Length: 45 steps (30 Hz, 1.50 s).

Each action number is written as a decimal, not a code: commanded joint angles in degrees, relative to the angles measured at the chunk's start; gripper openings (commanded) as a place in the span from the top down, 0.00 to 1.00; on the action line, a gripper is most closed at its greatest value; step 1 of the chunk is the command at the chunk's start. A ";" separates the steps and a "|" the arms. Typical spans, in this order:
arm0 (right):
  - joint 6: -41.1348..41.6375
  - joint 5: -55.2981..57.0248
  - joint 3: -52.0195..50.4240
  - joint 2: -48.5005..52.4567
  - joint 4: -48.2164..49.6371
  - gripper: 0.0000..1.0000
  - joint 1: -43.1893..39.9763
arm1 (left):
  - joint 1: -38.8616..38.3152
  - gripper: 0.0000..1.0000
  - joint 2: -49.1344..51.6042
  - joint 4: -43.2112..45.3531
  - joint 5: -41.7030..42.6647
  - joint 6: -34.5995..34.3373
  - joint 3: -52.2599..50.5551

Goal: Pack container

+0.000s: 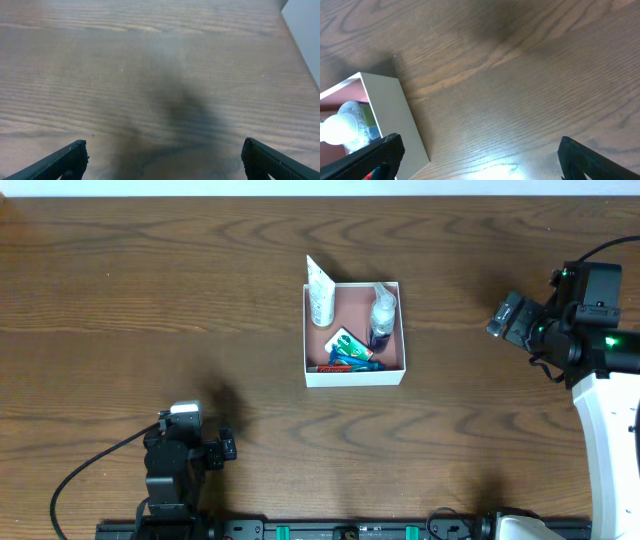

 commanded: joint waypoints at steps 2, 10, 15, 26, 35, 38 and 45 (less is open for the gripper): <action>-0.35 0.02 0.68 0.00 -0.07 0.01 -0.39 | 0.31 0.02 -2.38 0.02 0.61 -0.09 -0.83; -0.35 0.02 0.68 0.00 -0.07 0.01 -0.39 | 0.31 0.02 -4.00 0.02 0.59 -0.09 -0.83; -0.35 0.02 0.68 0.00 -0.07 0.01 -0.39 | 0.31 0.02 -3.85 0.02 0.57 -0.09 -0.83; -0.35 0.02 0.68 0.00 -0.07 0.01 -0.37 | 0.31 0.02 -3.85 0.02 0.59 -0.09 -0.83; -1.60 0.28 0.68 0.00 -1.29 0.01 -0.39 | 0.31 0.02 -3.85 0.02 0.57 -0.09 -0.83; -4.07 1.88 0.68 -0.68 -5.46 0.01 -0.46 | 0.31 0.02 -3.85 0.02 0.59 -0.07 -0.83; -19.17 -1.16 -1.38 -9.22 -3.69 0.01 -0.48 | 0.31 0.02 -3.85 0.02 0.59 -0.09 -0.83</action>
